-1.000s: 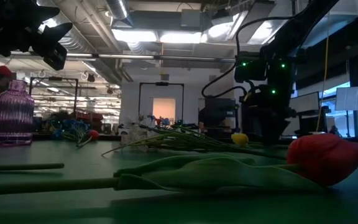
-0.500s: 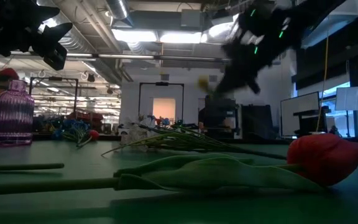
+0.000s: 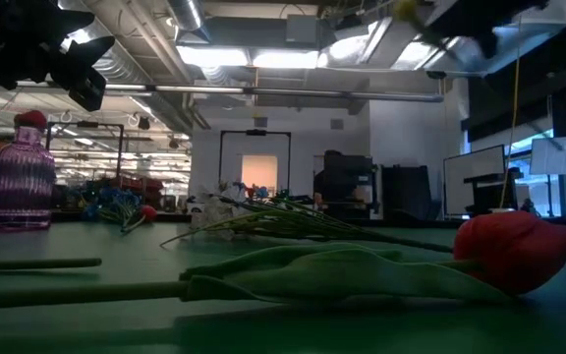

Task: Sort flowers into vase by color
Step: Put the top yellow flower into the blue vase

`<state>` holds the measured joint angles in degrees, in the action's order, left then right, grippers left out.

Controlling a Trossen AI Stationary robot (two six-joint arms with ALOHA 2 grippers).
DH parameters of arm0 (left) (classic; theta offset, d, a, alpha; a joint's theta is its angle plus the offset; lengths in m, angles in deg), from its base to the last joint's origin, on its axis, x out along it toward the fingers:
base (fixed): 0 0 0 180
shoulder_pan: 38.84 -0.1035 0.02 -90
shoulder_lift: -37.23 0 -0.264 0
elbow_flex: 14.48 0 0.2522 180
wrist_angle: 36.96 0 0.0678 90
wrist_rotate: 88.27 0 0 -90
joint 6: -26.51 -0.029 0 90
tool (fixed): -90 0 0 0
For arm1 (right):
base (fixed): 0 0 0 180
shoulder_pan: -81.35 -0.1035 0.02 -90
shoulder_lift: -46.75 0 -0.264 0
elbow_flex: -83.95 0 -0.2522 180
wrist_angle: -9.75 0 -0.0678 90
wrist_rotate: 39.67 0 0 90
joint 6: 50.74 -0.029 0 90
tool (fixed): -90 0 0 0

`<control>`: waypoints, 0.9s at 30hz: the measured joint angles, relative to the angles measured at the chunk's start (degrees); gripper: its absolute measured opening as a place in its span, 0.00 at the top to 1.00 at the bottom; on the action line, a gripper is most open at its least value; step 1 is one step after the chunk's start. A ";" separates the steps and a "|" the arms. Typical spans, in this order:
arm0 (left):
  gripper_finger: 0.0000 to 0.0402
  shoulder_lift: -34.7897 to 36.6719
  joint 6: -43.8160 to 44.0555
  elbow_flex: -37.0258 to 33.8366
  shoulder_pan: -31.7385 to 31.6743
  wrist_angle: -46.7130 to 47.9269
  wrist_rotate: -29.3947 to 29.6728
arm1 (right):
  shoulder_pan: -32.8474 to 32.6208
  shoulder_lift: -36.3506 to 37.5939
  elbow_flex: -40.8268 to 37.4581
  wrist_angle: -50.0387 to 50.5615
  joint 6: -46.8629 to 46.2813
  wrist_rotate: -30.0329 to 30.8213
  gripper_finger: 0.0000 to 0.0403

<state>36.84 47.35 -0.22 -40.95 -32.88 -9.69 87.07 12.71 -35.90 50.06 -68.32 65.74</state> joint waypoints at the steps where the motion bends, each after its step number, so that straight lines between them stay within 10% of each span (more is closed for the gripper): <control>1: 0.67 0.00 0.00 0.00 -0.02 -0.02 0.00 | -0.53 2.66 0.00 0.78 0.38 1.53 0.99; 13: 0.67 0.00 0.00 0.00 0.00 0.00 0.00 | -1.20 24.44 0.09 11.60 1.87 3.49 1.00; 27: 0.67 0.00 0.00 0.00 0.00 -0.02 0.00 | -1.20 26.52 0.49 12.03 1.78 -4.85 1.00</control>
<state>36.84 47.35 -0.22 -40.95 -32.90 -9.69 85.87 39.23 -35.41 62.10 -66.54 60.90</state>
